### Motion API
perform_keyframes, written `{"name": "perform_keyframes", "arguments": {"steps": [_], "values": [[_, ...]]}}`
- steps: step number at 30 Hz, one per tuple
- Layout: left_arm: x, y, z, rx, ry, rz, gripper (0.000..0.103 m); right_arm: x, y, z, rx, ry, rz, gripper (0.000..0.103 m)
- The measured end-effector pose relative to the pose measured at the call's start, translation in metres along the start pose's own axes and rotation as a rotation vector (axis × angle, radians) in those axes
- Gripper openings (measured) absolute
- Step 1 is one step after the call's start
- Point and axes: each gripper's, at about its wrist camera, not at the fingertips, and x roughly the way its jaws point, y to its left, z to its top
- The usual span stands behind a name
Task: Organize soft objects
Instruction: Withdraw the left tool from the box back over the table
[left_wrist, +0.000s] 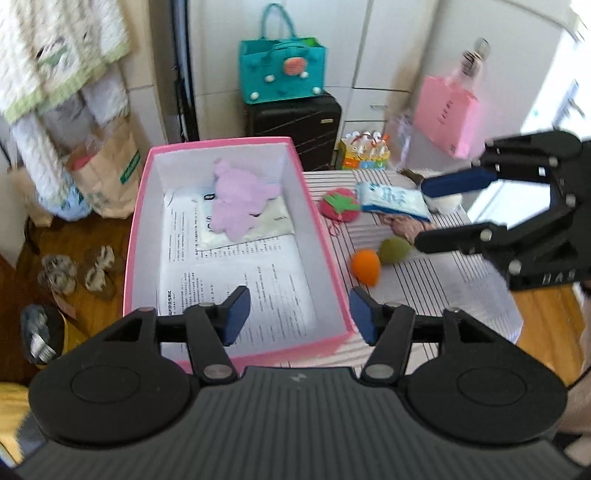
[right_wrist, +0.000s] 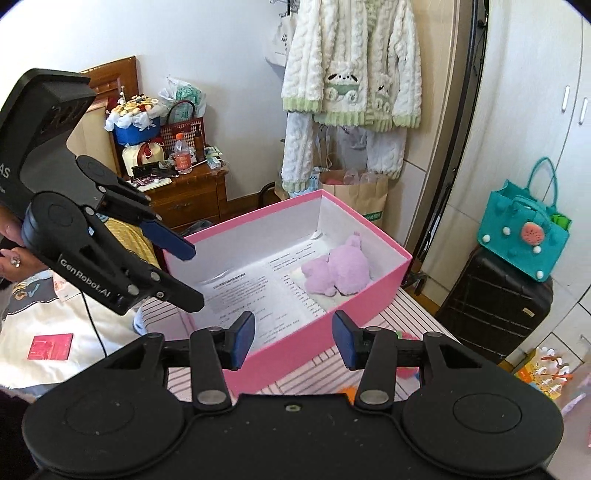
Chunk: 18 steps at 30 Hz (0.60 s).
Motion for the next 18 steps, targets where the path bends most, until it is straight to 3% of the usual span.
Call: {"name": "perform_keyframes", "arguments": {"steps": [8,18], "values": [[-0.018,-0.043,-0.027,0.158,-0.004,0.028,0.073,-0.043,0.012,-0.037,-0.001,-0.053,-0.049,0.056],[-0.024,-0.079,-0.045,0.191,-0.036,0.003,0.078,-0.071,0.014,-0.085,-0.001,-0.085,-0.051,0.062]]}}
